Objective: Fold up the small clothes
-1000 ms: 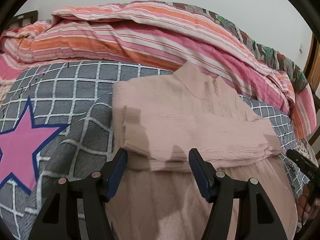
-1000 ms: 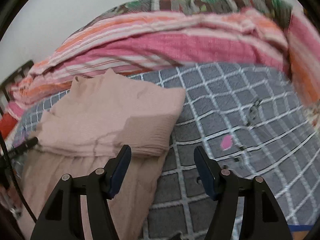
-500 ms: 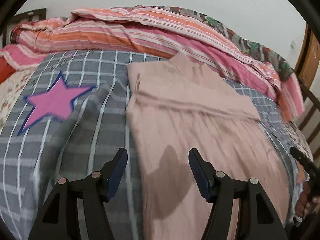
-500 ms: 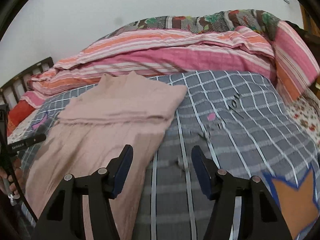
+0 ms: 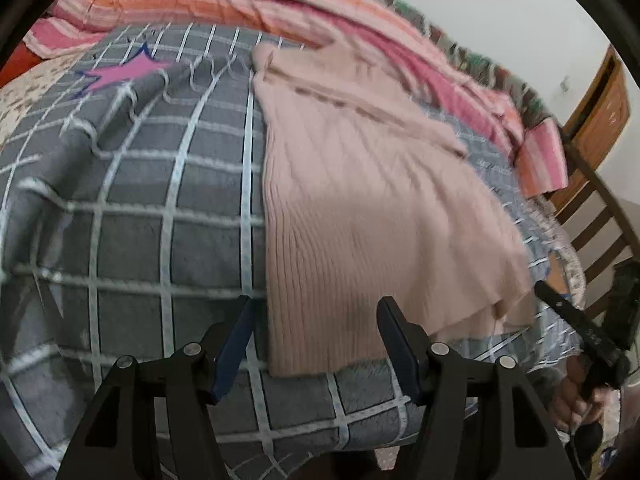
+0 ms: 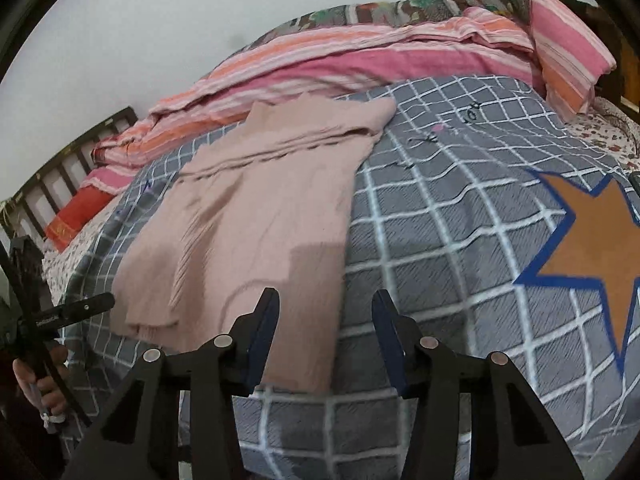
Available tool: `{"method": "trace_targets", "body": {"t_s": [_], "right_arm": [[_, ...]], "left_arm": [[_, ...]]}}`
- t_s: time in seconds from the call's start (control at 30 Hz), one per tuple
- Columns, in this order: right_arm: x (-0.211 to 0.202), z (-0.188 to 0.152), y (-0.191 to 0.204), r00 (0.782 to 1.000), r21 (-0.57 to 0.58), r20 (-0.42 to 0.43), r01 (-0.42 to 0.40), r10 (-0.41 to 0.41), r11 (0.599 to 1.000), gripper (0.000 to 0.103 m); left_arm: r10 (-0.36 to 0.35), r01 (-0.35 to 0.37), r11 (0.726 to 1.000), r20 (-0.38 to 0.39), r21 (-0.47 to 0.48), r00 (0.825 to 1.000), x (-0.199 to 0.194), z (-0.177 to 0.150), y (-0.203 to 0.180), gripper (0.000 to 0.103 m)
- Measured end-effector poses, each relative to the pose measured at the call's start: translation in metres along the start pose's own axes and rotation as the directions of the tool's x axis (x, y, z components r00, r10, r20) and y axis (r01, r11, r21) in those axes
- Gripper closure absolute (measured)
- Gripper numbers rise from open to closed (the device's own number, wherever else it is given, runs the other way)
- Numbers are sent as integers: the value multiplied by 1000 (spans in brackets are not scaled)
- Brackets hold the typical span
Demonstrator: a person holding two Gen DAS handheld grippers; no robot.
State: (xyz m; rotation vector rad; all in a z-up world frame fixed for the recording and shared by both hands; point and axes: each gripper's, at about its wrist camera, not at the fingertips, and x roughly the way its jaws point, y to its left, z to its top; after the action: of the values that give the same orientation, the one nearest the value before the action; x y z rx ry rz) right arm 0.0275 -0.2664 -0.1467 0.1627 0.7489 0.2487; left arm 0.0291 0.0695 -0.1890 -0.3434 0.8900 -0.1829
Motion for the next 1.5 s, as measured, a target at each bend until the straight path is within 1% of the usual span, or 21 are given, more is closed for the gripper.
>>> {"method": "trace_targets", "body": {"t_s": [0.07, 0.13, 0.17, 0.2, 0.23, 0.3, 0.37, 0.43, 0.5, 0.57, 0.6, 0.63, 0.7, 0.77, 0.8, 0.9, 0.97, 1.1, 1.27, 1.4, 1.5], "right_arm": [[4, -2, 6, 1000, -2, -15, 1, -1, 1000, 57], [12, -4, 7, 999, 22, -38, 13, -12, 1000, 70], [18, -5, 5, 998, 54, -57, 16, -13, 998, 73], [22, -5, 4, 998, 66, -68, 22, -17, 998, 77], [26, -6, 5, 997, 70, -74, 26, -21, 997, 80], [28, -4, 11, 998, 54, -66, 25, -21, 998, 97], [25, 0, 16, 999, 19, -47, 23, -22, 1000, 98], [3, 4, 10, 998, 30, 52, 42, -43, 999, 99], [-12, 7, -3, 993, 68, 85, 74, -80, 995, 99], [-11, 6, -14, 996, 101, 48, 66, -71, 993, 99], [-5, 3, -14, 997, 102, 17, 79, -81, 992, 99], [-1, 0, -11, 995, 83, 1, 98, -98, 992, 99], [4, -3, 0, 992, 34, -14, 125, -124, 992, 97], [5, -3, 3, 994, 27, -25, 107, -106, 994, 96], [5, -3, 3, 995, 28, -20, 94, -93, 995, 91], [10, 2, 1, 995, 27, -32, 96, -95, 995, 69], [15, 4, -1, 994, 36, -35, 102, -101, 994, 66], [19, 0, 1, 992, 18, -30, 121, -121, 992, 66], [18, -3, 7, 988, -9, -2, 152, -152, 988, 66], [18, -4, 7, 986, -6, -11, 166, -166, 986, 76], [20, -5, 8, 987, -7, -18, 162, -162, 987, 79]], "left_arm": [[15, -14, 1000, 22, -13, 1000, 1, -3, -2, 44], [4, -3, 1000, 28, -25, 1000, 1, -3, -4, 47], [12, -11, 999, 29, -43, 1000, 2, -3, -4, 53], [27, -25, 998, 30, -55, 999, 2, -3, -3, 62], [48, -46, 997, 31, -66, 998, 3, -2, -3, 66], [53, -51, 997, 39, -63, 998, 0, 0, 1, 96], [50, -46, 996, 57, -79, 997, -11, 4, 11, 97], [58, -46, 991, 93, -126, 994, -26, 7, 31, 97], [17, -5, 988, 77, -155, 997, -30, 7, 47, 97], [-4, 13, 989, 61, -149, 998, -27, 6, 49, 97], [-10, 19, 990, 60, -142, 998, -26, 6, 47, 96], [-34, 42, 990, 57, -133, 998, -26, 5, 45, 96], [-52, 56, 990, 34, -126, 998, -22, 3, 41, 95], [-41, 42, 993, 19, -110, 999, -18, 3, 37, 91], [-29, 29, 995, 10, -95, 1000, -15, 2, 35, 88], [-21, 23, 996, 16, -88, 1000, -9, 1, 35, 85], [-23, 26, 995, 28, -94, 999, -8, -1, 36, 84], [-5, 9, 998, 64, -60, 998, -10, -4, 33, 83], [42, -41, 999, 93, -14, 995, -11, -9, 25, 83], [65, -66, 998, 106, 3, 992, -11, -11, 22, 83], [81, -84, 996, 114, 20, 990, -11, -11, 19, 83]]}}
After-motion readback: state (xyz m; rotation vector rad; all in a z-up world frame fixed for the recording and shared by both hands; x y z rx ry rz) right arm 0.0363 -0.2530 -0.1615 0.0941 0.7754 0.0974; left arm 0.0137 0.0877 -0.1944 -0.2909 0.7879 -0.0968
